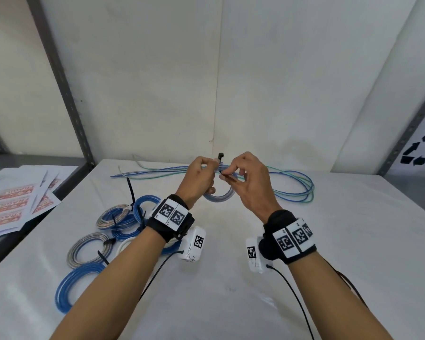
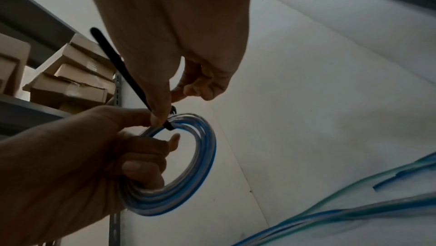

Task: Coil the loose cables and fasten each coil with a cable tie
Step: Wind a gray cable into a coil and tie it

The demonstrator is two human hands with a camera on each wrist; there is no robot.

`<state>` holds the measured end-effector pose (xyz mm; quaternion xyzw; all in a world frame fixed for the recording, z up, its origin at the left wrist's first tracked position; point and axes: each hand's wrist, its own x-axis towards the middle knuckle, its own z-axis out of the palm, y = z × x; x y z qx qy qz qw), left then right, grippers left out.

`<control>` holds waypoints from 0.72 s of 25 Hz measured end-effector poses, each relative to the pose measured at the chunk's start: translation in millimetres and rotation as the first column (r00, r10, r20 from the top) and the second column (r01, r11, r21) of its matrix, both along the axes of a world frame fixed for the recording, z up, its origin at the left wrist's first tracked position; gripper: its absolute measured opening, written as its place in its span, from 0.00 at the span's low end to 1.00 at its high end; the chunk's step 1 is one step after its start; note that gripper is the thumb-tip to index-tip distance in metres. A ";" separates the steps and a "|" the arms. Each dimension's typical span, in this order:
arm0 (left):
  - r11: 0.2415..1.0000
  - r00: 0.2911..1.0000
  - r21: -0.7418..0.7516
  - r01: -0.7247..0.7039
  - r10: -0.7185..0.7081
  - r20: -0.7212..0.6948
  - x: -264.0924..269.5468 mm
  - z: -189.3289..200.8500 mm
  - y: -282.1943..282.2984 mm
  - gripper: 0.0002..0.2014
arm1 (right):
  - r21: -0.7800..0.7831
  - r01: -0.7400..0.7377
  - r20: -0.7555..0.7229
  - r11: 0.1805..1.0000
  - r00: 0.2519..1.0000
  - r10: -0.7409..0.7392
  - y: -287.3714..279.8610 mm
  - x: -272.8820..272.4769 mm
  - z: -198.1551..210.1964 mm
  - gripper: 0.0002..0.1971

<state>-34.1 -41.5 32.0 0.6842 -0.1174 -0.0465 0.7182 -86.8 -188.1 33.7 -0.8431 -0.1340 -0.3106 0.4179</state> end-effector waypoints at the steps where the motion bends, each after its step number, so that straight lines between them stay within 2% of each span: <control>1: 1.000 1.000 0.012 0.021 -0.021 0.021 -1.6 -0.4 0.4 0.07 | -0.015 0.005 0.006 1.000 1.000 -0.005 0.0 1.7 -1.3 0.04; 4: 0.997 0.986 0.042 0.061 -0.067 0.152 -2.3 -0.6 4.7 0.12 | -0.002 -0.051 -0.006 0.999 0.999 0.051 1.3 -1.5 -2.7 0.05; 7: 0.998 0.967 0.037 0.058 -0.065 0.245 -5.2 4.3 6.7 0.13 | 0.202 -0.161 -0.064 0.966 0.982 0.177 5.6 -10.8 7.7 0.03; 8: 0.998 0.961 0.034 0.054 -0.061 0.269 -6.8 6.7 6.0 0.12 | 0.276 -0.178 -0.077 0.944 0.975 0.206 6.2 -12.6 10.9 0.06; 10: 0.998 0.946 0.048 0.038 -0.051 0.320 -9.2 10.7 4.8 0.12 | 0.468 -0.219 -0.117 0.856 0.945 0.306 8.1 -14.3 15.1 0.14; 12: 0.999 0.938 0.054 0.006 -0.024 0.345 -7.2 10.5 4.9 0.10 | 0.630 -0.240 -0.148 0.739 0.896 0.418 10.0 -14.3 16.0 0.15; 14: 0.999 0.933 0.036 -0.025 0.011 0.359 -5.2 7.5 6.4 0.10 | 0.687 -0.219 -0.182 0.693 0.871 0.456 12.2 -13.6 14.4 0.13; 18: 0.998 0.915 0.014 -0.057 0.046 0.402 -2.8 2.9 6.5 0.11 | 0.707 -0.179 -0.228 0.685 0.859 0.459 13.2 -10.9 12.7 0.12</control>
